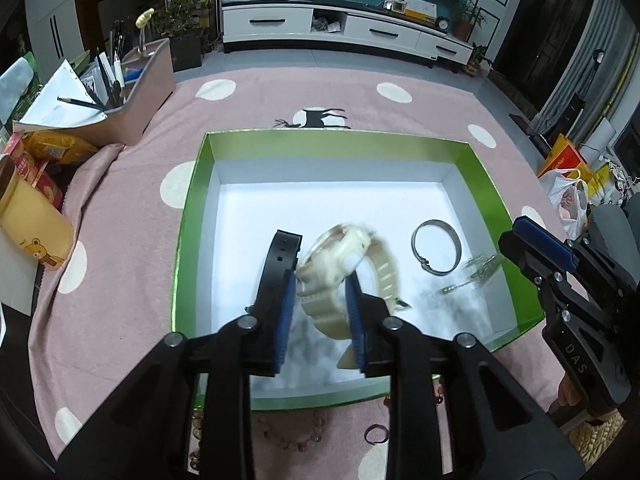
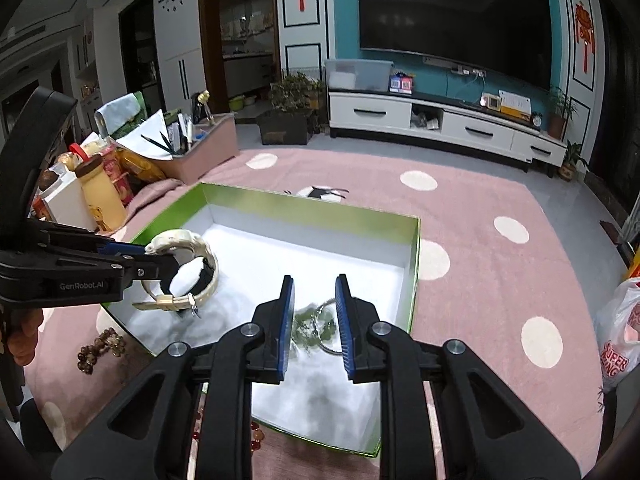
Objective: Organize jewelry
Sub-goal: 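Carry the white watch and jade charm into the green box and release both, then lift both open grippers out of the green box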
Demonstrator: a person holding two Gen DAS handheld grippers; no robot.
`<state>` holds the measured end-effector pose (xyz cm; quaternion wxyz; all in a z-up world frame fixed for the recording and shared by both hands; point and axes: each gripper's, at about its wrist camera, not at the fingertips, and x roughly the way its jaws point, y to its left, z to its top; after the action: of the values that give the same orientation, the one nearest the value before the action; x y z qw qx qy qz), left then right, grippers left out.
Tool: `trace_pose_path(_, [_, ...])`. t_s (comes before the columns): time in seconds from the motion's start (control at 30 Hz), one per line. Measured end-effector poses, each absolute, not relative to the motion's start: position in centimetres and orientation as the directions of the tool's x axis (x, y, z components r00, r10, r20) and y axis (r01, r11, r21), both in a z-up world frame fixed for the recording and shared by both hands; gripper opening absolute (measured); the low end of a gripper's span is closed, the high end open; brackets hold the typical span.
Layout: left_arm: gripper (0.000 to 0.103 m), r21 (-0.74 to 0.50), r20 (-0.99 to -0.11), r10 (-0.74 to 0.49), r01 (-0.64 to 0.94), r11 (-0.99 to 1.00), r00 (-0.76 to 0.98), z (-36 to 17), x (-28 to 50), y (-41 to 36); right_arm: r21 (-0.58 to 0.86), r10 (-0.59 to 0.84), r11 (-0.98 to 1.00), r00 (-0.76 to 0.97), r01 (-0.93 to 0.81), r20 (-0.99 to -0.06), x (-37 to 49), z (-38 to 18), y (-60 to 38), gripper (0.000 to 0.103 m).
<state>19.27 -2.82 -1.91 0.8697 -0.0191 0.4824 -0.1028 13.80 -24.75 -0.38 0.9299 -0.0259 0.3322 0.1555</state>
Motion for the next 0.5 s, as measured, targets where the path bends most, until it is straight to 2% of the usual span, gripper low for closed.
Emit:
trace_pose_path(0.1, [0.032,-0.127,-0.828,-0.195,0.163,0.978,0.526,-1.7,19.2,-3.0,0.065,0.264,0.956,0.734,-0.288,-0.626,13.8,-0.5,-25.3,0.032])
trace_pose_path(0.17, [0.042,-0.132,-0.819,-0.202,0.167,0.977,0.537,-1.3,19.0,-3.0,0.077,0.265,0.957,0.737,-0.279,-0.622,13.7,-0.5,-25.7,0.035])
trace_pose_path(0.27, [0.049,-0.134,-0.809,-0.206,0.168,0.977,0.551,-0.8,18.7,-2.8,0.085,0.26,0.96,0.742,-0.265,-0.618,13.4,-0.3,-26.3,0.036])
trace_pose_path(0.43, [0.057,-0.141,-0.809,-0.203,0.153,0.978,0.552,-0.7,18.1,-2.3,0.088,0.255,0.963,0.748,-0.256,-0.613,12.7,-0.1,-26.8,0.038])
trace_pose_path(0.5, [0.057,-0.141,-0.81,-0.199,0.147,0.979,0.552,-0.7,17.8,-2.1,0.091,0.254,0.963,0.751,-0.252,-0.61,12.1,0.0,-27.2,0.041])
